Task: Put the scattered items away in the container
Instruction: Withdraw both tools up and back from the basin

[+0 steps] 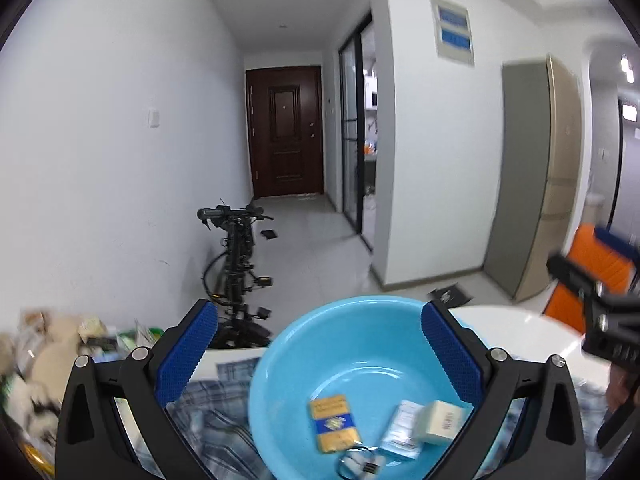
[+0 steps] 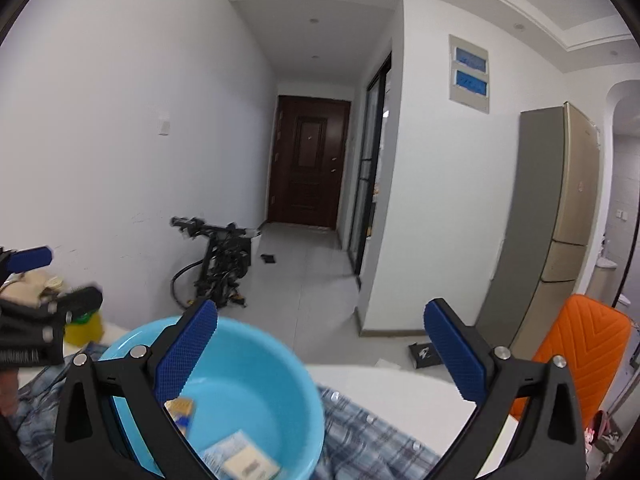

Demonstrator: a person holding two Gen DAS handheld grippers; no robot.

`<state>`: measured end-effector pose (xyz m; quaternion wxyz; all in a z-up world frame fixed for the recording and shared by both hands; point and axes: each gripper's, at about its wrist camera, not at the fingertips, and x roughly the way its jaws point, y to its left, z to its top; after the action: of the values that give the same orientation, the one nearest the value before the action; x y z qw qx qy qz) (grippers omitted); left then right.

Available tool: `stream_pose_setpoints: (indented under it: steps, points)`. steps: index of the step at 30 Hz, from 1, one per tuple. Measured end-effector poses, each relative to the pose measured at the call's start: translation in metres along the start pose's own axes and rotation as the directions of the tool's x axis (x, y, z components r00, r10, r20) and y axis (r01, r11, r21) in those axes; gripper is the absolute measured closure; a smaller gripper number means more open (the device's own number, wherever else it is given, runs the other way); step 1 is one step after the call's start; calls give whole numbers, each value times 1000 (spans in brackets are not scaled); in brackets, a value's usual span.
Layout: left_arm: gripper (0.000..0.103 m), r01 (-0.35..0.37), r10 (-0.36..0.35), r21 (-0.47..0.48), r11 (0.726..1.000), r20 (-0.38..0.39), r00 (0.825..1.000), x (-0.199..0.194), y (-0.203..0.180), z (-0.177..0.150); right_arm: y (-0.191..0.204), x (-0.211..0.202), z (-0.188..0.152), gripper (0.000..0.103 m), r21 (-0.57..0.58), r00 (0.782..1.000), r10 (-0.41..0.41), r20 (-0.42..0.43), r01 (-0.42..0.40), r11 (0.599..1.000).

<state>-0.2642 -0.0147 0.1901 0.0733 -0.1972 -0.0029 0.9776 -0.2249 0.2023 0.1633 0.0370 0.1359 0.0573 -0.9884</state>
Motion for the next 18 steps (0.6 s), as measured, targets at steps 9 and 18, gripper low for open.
stream_pose_setpoints:
  steps: [9, 18]
  points:
    - [0, 114, -116, 54, 992, 39, 992, -123, -26, -39, 3, -122, -23, 0, 34, 993, 108, 42, -110, 993]
    - [0, 94, -116, 146, 985, 150, 982, -210, -68, -54, 6, -194, -22, 0, 29, 982, 136, 127, -141, 990]
